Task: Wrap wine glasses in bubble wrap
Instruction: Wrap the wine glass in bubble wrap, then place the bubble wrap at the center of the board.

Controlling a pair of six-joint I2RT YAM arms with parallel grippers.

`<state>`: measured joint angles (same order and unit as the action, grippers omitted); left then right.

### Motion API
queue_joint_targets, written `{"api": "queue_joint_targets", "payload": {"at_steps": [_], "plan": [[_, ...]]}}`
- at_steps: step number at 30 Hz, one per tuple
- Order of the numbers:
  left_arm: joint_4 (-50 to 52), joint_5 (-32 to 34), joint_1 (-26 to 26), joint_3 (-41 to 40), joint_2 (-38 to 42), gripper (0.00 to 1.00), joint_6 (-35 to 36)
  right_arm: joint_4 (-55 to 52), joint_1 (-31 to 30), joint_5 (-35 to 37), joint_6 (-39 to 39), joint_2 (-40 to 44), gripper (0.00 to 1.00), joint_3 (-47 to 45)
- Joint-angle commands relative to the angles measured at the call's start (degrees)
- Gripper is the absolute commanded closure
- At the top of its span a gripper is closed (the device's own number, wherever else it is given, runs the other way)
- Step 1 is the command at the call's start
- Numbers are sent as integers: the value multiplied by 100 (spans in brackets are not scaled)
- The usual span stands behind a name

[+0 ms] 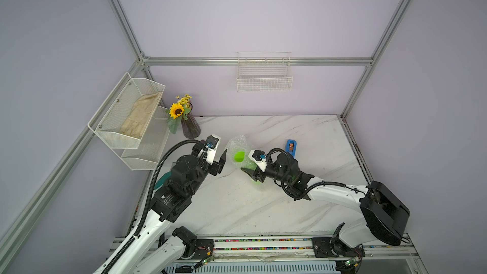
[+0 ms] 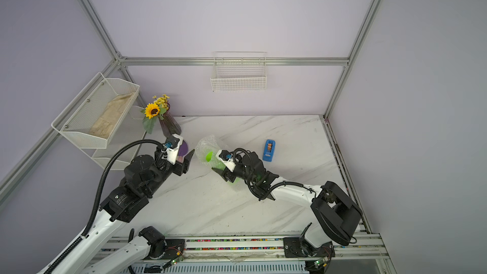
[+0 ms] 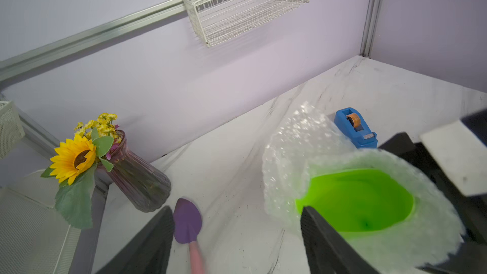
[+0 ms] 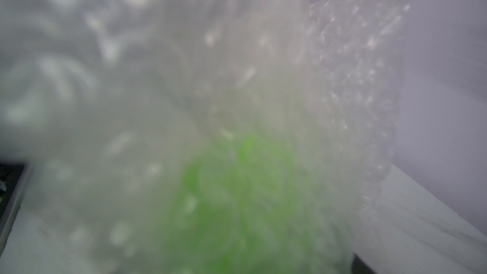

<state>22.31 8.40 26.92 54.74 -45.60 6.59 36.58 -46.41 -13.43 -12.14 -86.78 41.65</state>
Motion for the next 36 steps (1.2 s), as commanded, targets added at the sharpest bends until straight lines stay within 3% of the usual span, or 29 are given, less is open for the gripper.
{"api": "queue_joint_targets", "payload": {"at_steps": [1,3,7,13,19,23,28,36], "plan": [[1015,-1922,-613,806,-363,19,-808,2321,-12,-244,388,-225,42,-468],[1235,-2721,-830,915,-536,16,-762,2973,-15,-448,401,-505,44,-670],[1255,-3513,-1101,972,-740,12,-728,4437,-10,-617,556,-1151,45,-1085],[1187,-4850,-1052,1144,-1531,9,-698,5301,-14,-442,733,-1732,47,-1370],[1736,-4967,-580,1416,-2232,8,77,5107,-9,-336,645,-1649,47,-1372],[1914,-4752,-327,1682,-2635,7,322,4993,-10,-311,657,-1619,47,-1370],[1999,-4956,-138,1923,-2760,7,417,4923,-16,-297,731,-1675,47,-1303],[2523,-4413,270,1978,-2999,6,779,4710,-15,-195,709,-1650,46,-1203]]}}
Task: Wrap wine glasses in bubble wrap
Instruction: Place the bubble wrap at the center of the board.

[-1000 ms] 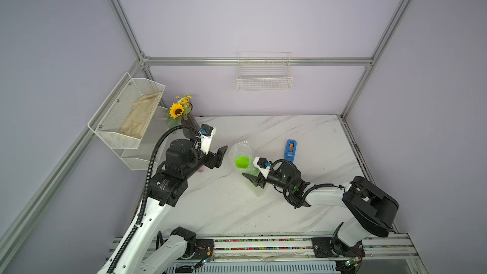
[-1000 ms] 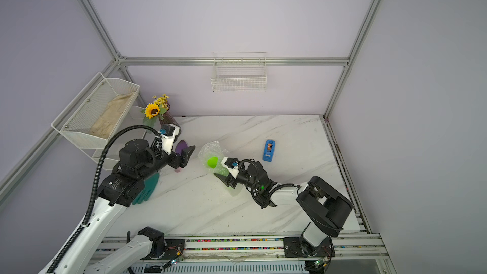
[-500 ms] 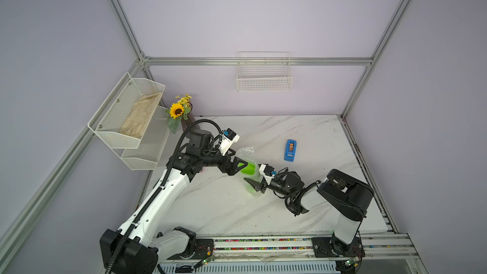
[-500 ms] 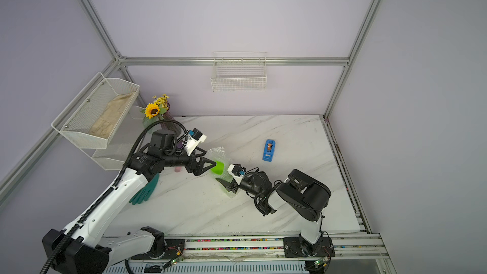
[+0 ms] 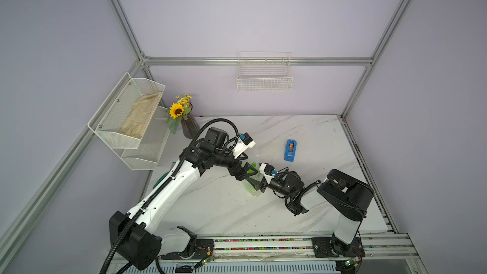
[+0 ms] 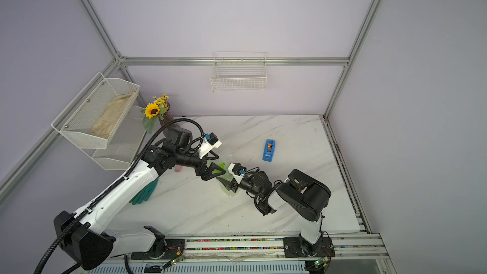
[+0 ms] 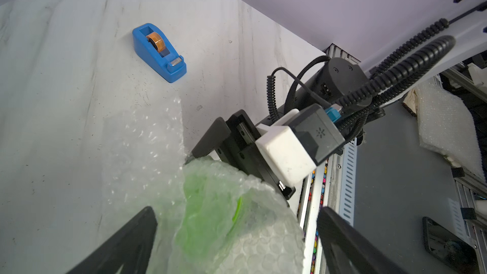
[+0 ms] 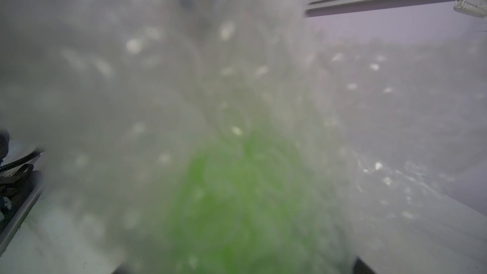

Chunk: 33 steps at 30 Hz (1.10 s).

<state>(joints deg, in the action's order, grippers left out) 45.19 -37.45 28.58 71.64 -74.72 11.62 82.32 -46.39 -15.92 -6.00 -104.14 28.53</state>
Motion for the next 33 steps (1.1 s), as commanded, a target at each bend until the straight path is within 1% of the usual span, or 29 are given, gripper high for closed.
{"api": "queue_joint_targets", "payload": {"at_steps": [1,3,8,10,13,15,16,19,23,25,27,29,31,33], "plan": [[260,247,120,294,-117,8,299,128,-13,54,92,94,46,108],[308,384,115,337,-176,14,353,104,-13,52,64,104,46,92],[381,781,122,540,-328,43,401,-26,-16,-39,-44,139,47,73],[389,861,122,590,-374,48,410,-59,-13,-92,-106,148,48,54],[411,1046,117,664,-496,60,403,3,-13,-180,-155,139,48,-16],[469,1036,121,753,-573,67,403,12,-18,-192,-162,114,48,-32],[497,1017,125,799,-773,72,394,35,-14,-192,-165,99,48,-46],[567,1038,148,894,-1027,84,386,208,-11,-159,-121,46,48,-93],[711,1187,233,1056,-1387,92,388,248,-15,-122,-86,60,46,-134],[838,1226,294,1161,-1582,93,424,284,-12,-92,-55,84,41,-171],[997,1352,365,1263,-1783,94,482,332,-19,-5,-21,151,25,-244],[1181,1458,416,1379,-1995,95,537,286,-18,176,-29,337,14,-350],[1370,1598,450,1508,-2217,96,538,123,-16,383,-67,635,10,-477],[1493,1721,522,1587,-2371,97,589,-130,-19,578,-117,1015,8,-634]]}}
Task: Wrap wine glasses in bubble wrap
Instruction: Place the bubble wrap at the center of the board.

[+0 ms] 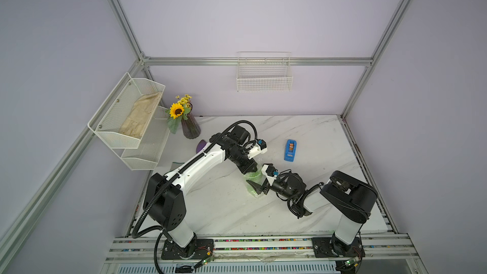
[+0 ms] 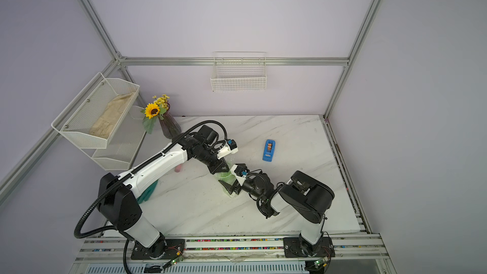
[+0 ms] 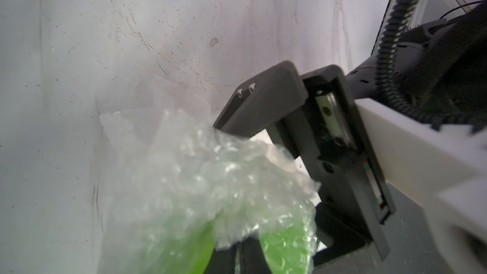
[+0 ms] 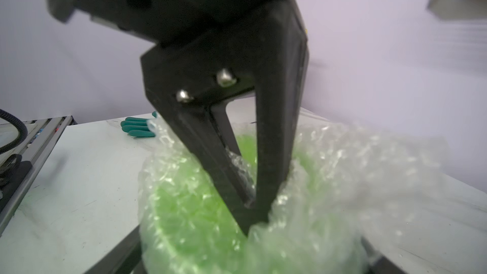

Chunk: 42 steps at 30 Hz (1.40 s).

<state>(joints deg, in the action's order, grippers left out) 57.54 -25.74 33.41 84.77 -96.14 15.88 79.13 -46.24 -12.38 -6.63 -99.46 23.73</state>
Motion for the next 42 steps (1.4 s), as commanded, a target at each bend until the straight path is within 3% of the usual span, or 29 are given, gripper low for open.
{"api": "queue_joint_targets", "payload": {"at_steps": [1,6,13,19,36,42], "plan": [[292,634,87,292,-287,97,180,-4,-33,326,-83,805,8,-246],[414,971,235,402,-609,97,162,-819,-32,860,-109,2145,8,-785],[896,1322,467,833,-1379,97,264,-2826,-34,1544,-126,4518,8,-1126],[1404,1541,588,1160,-1765,89,324,-3859,-25,2062,-198,5790,8,-1205],[1749,1927,720,1384,-2251,73,294,-4101,-21,2091,-359,5665,8,-805],[1989,2217,720,1816,-1949,58,324,-4230,-25,2078,-369,5725,8,-698]]}}
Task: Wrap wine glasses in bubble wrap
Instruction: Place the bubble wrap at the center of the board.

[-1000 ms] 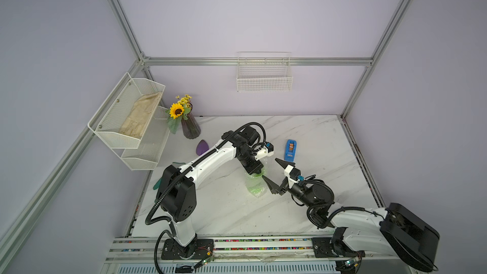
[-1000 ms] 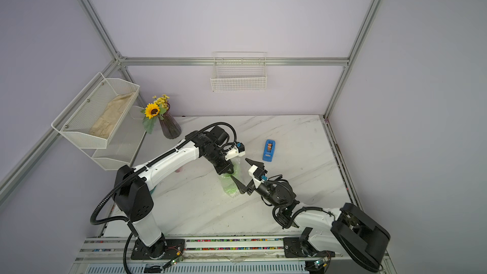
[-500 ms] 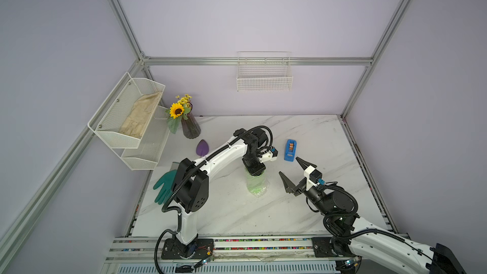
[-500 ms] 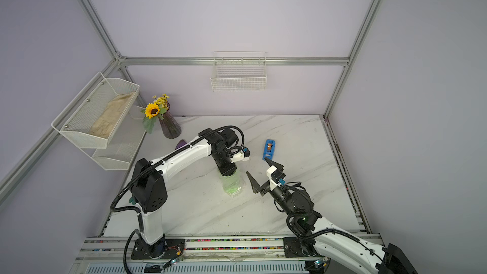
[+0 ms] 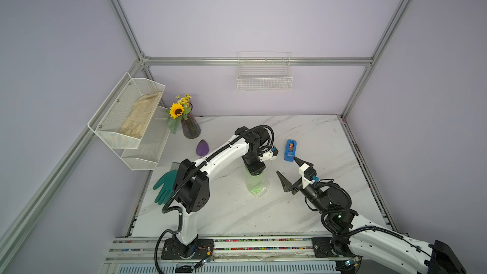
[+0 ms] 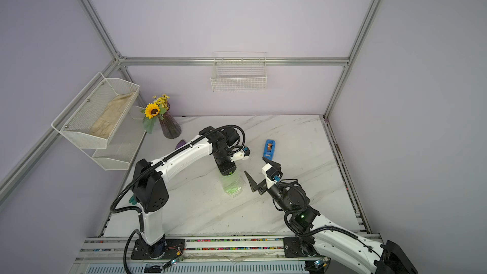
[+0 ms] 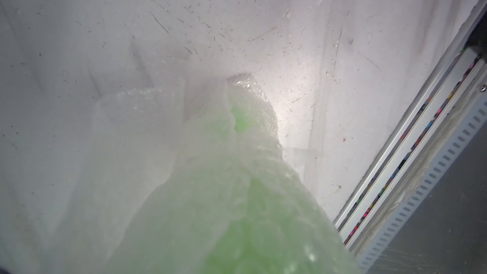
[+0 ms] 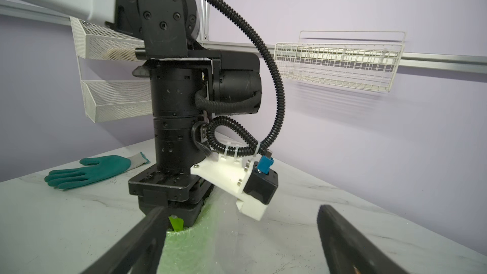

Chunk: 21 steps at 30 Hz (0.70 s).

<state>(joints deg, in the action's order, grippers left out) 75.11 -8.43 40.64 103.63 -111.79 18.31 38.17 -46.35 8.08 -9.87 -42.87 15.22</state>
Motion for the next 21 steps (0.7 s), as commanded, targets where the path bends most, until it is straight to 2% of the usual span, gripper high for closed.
{"api": "queue_joint_targets", "payload": {"at_steps": [1,21], "plan": [[289,491,-1,49,-372,57,72,-146,-7,11,-34,52,8,160],[658,134,-2,1017,452,41,132,-240,-10,-130,11,-196,8,413]]}}
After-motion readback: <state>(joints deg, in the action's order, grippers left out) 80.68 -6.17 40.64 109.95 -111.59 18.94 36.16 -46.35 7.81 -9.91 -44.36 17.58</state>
